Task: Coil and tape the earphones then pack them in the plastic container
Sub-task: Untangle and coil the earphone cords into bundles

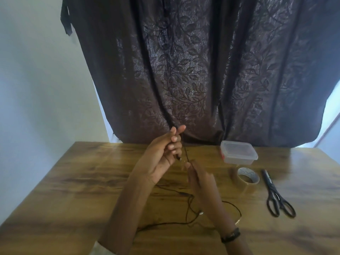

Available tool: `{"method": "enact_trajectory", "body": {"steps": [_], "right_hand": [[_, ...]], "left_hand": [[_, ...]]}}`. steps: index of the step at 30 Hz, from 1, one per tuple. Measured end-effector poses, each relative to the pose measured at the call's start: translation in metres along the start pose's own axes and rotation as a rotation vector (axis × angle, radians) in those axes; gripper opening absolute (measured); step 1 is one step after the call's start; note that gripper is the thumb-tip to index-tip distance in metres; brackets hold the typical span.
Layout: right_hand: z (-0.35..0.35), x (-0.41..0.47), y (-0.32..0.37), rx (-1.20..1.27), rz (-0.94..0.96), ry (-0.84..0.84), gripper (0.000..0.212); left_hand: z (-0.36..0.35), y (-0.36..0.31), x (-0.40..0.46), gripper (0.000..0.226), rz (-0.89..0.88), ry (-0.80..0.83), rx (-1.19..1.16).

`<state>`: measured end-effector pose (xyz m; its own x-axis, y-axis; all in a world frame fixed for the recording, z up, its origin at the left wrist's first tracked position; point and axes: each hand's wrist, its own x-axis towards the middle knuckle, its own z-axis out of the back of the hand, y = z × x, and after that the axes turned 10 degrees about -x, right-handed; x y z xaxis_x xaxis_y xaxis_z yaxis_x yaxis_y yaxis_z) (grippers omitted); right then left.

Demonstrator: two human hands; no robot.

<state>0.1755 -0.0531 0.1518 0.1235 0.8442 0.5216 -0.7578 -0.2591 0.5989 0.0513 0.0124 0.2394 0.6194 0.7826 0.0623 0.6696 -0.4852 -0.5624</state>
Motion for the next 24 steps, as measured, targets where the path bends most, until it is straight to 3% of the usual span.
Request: {"method": "enact_trajectory", "body": {"steps": [3,5,9,13,16,20,24], "right_hand": [[-0.005,-0.013,0.005,-0.201,0.011,0.078,0.031],[0.001,-0.016,0.013,-0.378,0.070,0.086,0.038],[0.026,-0.010,0.029,-0.526,0.164,0.003,0.027],[0.049,-0.002,0.036,-0.622,0.293,0.031,0.027],[0.054,0.006,0.042,-0.623,0.400,0.072,0.031],[0.069,0.034,0.047,-0.446,0.383,0.083,0.046],[0.088,0.065,0.043,-0.295,0.425,0.078,0.034]], "left_hand": [[0.004,-0.002,0.000,0.039,-0.145,0.012,0.054],[0.007,-0.002,-0.001,0.037,-0.223,-0.024,0.212],[0.009,0.000,-0.005,0.037,-0.343,-0.056,0.652],[0.012,0.002,-0.007,0.043,-0.373,0.011,0.777],[0.013,0.006,-0.011,0.043,-0.343,0.093,0.853],[0.013,0.009,-0.020,0.034,-0.230,0.173,0.924],[0.006,0.009,-0.030,0.036,-0.182,0.235,0.916]]}}
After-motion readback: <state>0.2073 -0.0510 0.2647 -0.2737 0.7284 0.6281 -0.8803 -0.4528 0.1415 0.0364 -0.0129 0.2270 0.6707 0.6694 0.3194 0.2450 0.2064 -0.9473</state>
